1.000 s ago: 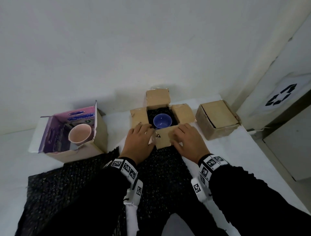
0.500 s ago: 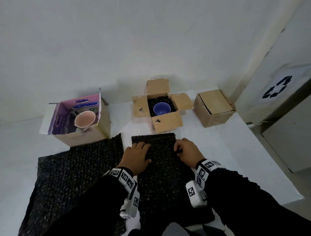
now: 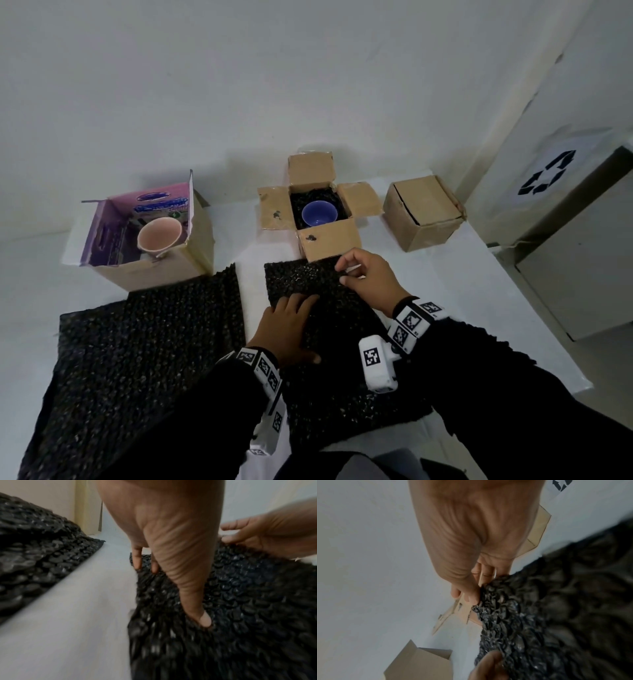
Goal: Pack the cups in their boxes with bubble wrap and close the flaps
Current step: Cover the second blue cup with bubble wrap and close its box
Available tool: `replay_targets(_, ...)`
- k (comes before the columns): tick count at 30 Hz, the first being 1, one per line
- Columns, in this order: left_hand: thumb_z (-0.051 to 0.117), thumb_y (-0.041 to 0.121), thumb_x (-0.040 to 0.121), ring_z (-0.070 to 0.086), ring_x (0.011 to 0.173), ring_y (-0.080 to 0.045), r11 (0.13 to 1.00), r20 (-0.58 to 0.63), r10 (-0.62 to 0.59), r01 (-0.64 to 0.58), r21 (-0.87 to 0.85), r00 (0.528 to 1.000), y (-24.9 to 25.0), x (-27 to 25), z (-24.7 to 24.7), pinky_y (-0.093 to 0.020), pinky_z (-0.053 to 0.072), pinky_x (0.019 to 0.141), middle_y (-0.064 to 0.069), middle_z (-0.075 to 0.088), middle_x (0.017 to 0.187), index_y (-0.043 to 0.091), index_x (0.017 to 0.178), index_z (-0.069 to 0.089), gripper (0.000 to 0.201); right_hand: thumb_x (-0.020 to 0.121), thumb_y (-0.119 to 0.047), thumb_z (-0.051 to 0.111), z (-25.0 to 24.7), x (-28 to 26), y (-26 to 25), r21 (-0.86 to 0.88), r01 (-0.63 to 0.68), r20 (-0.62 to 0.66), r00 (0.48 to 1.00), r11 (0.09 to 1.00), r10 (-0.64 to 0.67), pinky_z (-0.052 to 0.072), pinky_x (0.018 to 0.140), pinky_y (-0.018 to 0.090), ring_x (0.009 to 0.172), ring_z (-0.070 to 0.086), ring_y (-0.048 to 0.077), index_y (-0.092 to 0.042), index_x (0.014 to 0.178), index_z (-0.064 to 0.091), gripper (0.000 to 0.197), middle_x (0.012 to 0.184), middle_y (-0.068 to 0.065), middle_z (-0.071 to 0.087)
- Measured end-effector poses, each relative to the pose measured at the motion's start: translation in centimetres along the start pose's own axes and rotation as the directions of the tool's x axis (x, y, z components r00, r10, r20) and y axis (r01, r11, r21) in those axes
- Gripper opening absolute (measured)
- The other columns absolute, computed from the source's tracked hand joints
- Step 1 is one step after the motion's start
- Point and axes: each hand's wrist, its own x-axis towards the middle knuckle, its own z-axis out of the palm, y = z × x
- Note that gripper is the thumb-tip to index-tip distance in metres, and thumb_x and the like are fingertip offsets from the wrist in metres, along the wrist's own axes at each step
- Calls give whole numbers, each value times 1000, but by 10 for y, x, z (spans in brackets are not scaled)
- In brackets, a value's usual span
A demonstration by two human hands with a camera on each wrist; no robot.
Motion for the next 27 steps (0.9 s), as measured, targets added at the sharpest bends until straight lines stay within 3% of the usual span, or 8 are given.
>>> replay_targets(6,60,24,80,61,92,-30,987,-322,40,-87,-133,946,-8,6,-6,-36,44,76,-5,62,99,17,105,58,26,81,6,66,-3,7,-28,50,65,87,994,997,-69,49,76,18,76,57,13,-12,91,64,21,95,-1,67)
replay_targets(10,58,63,82,55,82,-15,956,-469,168,-259,-136,867,-23,0,-41,-32,43,71,4,59,90,23,100,57,44,83,11,59,-23,20,-66,54,158,140,977,986,-164,48,80,16,84,60,4,-9,97,63,25,98,-2,67)
replay_targets(13,44,68,88,52,84,-17,945,-591,180,-304,-117,787,-29,0,-79,-34,44,73,3,57,91,20,103,58,52,81,13,57,-40,35,-100,-8,233,186,956,972,-228,48,78,22,83,58,10,-13,105,60,35,102,5,65)
replay_targets(17,46,59,92,53,90,-24,974,-745,-14,-160,-162,667,-43,16,-124,-39,44,79,-1,56,99,18,101,60,44,80,10,61,-56,49,-142,-9,290,190,940,957,-283,46,75,27,76,49,18,-17,114,54,44,106,5,58)
replay_targets(19,47,62,88,55,100,-30,957,-714,-186,-40,-287,675,-46,23,-144,-41,44,85,-5,56,110,18,108,59,50,81,9,62,-64,52,-163,43,316,196,927,948,-319,48,77,28,77,51,19,-19,117,54,46,105,3,57)
replay_targets(23,38,75,86,52,122,-36,627,-126,-578,340,-702,806,-48,33,-181,-35,40,97,-19,53,134,9,133,50,82,82,9,61,-74,62,-196,122,372,177,904,920,-389,48,76,23,77,52,14,-17,121,54,47,103,2,57)
replay_targets(25,38,83,78,54,122,-32,305,125,-455,286,-908,882,-51,40,-189,-38,40,106,-16,55,136,8,137,49,96,82,8,64,-78,69,-204,139,398,152,896,907,-417,49,77,23,77,53,13,-17,119,55,46,102,2,59)
replay_targets(27,54,74,79,63,110,-26,75,128,-384,169,-983,914,-54,47,-192,-41,50,96,-10,64,126,9,132,55,83,81,3,68,-81,76,-208,142,410,108,898,901,-426,50,78,24,75,56,13,-19,117,56,44,102,3,61)
